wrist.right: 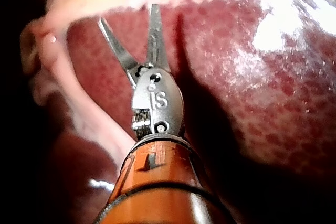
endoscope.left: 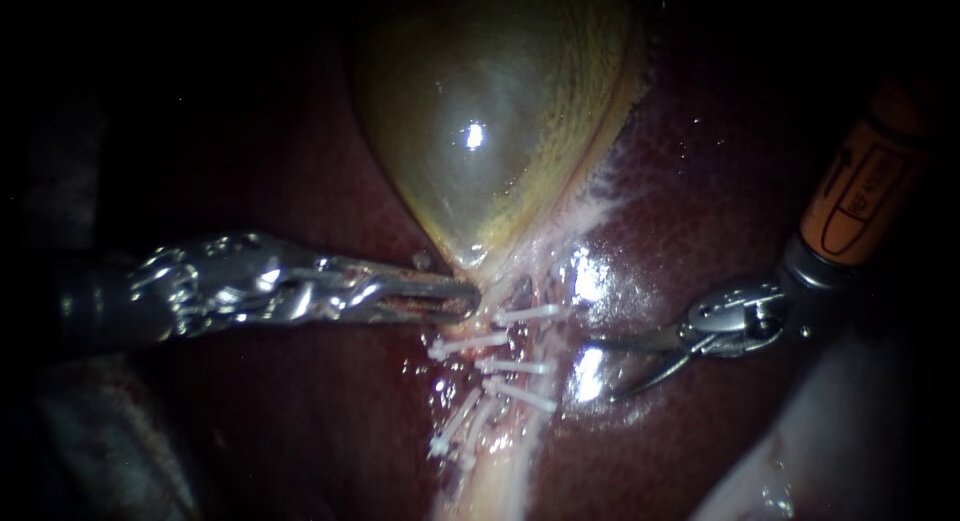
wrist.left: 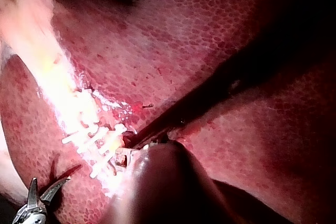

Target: Go to the cutting position right tube

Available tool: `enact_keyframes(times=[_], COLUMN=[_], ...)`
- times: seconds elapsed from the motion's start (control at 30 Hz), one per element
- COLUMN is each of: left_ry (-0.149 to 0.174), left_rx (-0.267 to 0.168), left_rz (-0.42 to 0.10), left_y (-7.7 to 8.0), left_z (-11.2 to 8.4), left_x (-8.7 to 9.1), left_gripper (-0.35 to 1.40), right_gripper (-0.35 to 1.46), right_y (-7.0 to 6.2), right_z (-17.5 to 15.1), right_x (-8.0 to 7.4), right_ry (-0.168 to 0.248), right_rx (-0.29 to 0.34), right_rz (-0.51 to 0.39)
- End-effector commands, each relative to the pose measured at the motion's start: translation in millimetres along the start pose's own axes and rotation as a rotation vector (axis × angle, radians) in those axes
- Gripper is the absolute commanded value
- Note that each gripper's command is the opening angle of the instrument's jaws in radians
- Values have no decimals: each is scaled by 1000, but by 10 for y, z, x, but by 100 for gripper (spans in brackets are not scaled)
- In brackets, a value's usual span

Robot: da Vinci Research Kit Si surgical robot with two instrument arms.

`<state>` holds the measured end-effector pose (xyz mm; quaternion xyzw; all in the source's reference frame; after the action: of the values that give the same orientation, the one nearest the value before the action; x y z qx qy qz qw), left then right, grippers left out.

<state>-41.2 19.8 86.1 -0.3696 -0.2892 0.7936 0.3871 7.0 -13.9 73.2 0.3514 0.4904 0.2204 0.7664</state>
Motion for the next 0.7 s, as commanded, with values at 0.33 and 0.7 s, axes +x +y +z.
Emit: enact_keyframes(times=[0.33,0.7], left_ry=[-2,-36], left_rx=[-6,-2], left_rz=[1,47], left_y=[1,8], left_z=[-7,-23], left_x=[0,1], left_gripper=[-35,-35], right_gripper=[108,113], right_y=[-6,-6], right_z=[10,28], right_x=[-4,-18], right_ry=[9,4], right_rx=[4,2], right_rz=[131,235])
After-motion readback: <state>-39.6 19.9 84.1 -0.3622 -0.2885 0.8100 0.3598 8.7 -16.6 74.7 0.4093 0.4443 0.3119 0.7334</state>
